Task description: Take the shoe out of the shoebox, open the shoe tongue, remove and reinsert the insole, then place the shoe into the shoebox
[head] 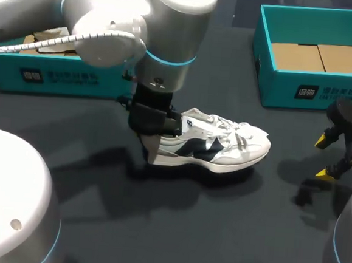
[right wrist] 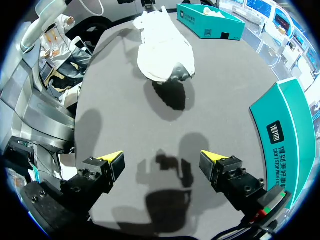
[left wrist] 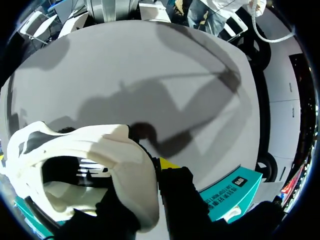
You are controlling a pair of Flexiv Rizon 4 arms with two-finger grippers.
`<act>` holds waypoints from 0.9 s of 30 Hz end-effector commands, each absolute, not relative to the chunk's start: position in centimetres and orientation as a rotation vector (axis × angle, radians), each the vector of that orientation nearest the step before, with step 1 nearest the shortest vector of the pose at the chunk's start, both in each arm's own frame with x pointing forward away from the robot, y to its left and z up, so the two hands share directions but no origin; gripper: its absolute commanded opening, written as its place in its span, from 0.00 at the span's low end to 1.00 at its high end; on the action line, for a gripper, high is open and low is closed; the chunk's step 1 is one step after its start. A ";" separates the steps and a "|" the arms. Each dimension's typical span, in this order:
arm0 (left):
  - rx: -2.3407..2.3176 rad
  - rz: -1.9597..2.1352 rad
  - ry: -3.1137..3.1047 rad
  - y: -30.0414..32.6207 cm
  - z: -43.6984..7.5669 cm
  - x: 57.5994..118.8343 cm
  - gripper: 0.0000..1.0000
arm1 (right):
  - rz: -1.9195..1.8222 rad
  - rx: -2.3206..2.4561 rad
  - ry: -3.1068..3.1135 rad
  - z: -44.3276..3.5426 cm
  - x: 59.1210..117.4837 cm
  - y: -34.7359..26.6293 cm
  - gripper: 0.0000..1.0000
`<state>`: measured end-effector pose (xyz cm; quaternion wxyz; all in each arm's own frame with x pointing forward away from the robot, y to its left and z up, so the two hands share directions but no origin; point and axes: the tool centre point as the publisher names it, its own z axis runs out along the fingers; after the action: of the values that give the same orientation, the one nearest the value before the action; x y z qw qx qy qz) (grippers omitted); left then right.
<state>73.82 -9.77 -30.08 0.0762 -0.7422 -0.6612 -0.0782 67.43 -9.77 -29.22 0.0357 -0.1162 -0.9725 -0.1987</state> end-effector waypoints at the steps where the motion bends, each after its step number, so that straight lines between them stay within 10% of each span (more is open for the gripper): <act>1: -2.210 -0.272 -1.989 -11.4 -32.2 73.5 0.00 | -0.608 -0.358 -2.991 -29.2 67.3 -9.8 1.00; 27: -2.185 -0.313 -1.903 -12.9 -38.3 72.2 0.00 | -0.608 -0.358 -2.991 -29.2 67.3 -9.8 1.00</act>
<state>71.95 -12.31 -37.79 0.1069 -0.7458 -0.6492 -0.1040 67.43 -9.77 -29.21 0.0357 -0.1161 -0.9725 -0.1987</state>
